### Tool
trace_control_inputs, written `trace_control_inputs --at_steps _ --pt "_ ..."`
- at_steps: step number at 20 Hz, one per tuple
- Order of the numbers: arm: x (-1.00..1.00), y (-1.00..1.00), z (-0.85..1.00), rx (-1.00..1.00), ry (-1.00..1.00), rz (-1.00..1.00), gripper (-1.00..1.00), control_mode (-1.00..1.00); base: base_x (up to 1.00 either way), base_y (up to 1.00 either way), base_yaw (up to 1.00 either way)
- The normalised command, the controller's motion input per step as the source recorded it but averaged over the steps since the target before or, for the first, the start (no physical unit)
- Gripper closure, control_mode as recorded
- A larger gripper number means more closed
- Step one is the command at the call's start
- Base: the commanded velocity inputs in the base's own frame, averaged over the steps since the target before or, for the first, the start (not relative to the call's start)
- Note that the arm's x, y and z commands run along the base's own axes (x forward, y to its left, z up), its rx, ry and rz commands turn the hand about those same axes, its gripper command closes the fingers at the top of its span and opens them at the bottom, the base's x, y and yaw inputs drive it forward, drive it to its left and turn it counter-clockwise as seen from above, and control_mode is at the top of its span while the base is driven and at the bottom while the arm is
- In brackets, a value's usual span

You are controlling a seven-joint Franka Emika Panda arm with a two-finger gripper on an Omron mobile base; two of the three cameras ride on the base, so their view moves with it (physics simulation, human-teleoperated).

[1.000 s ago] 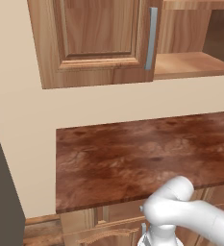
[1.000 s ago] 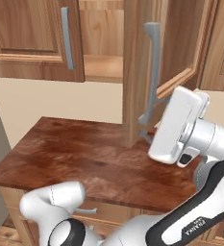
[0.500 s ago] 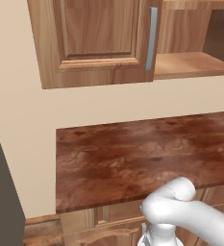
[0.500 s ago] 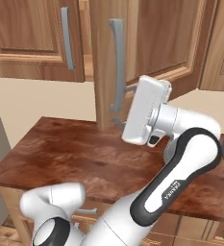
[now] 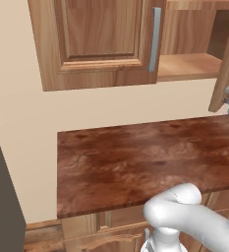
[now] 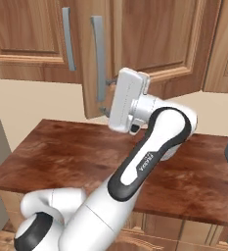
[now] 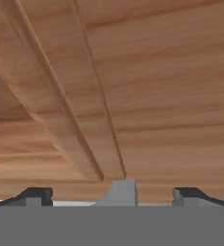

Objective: Close all open cabinet doors.

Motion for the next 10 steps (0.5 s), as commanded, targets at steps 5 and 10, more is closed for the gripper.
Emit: trace_control_inputs --at_steps 5,10 --pt "0.78 0.47 0.0 -0.07 0.0 -0.19 -1.0 -1.0 0.0 0.0 0.0" --pt "0.9 0.63 -0.1 -0.11 -0.03 -0.3 -1.0 -1.0 0.0 0.0 0.0"
